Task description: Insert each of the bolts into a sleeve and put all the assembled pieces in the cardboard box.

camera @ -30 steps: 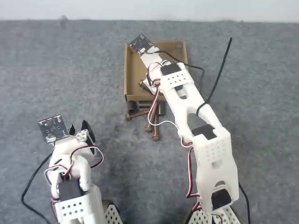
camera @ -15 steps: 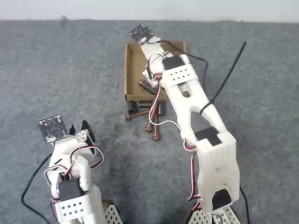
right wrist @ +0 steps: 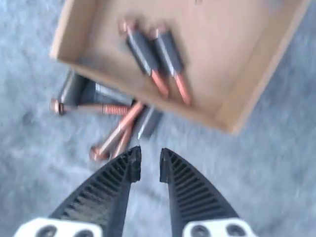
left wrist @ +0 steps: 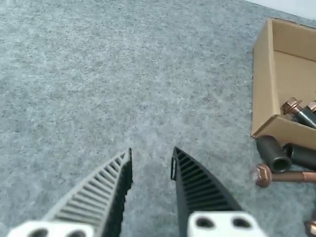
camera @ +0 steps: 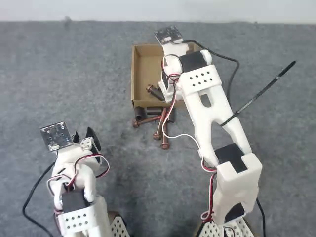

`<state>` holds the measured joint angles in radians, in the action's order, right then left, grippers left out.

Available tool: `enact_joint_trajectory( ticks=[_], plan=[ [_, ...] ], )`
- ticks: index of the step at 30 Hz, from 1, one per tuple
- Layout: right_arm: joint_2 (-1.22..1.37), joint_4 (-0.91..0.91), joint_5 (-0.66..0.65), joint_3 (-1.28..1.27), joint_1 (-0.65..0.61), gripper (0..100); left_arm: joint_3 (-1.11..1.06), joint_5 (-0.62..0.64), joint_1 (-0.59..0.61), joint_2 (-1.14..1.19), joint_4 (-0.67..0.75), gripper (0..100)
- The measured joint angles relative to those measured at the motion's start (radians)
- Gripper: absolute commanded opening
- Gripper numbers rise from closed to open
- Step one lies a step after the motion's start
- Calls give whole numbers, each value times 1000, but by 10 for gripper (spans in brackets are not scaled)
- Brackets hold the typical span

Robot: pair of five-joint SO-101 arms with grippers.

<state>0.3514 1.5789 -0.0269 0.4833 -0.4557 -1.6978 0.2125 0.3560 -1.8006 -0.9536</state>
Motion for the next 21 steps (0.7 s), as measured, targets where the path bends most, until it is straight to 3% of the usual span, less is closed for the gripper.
enact_joint_trajectory(
  ticks=[8, 17, 21],
  plan=[
    [-12, 170, 84, 0, -17, 44, 0, 0, 0, 0, 0, 126],
    [-12, 153, 89, -149, -46, 48, 0, 0, 0, 0, 0, 126],
    [-12, 46, 95, -232, -44, 49, 0, 0, 0, 0, 0, 126]
  ],
)
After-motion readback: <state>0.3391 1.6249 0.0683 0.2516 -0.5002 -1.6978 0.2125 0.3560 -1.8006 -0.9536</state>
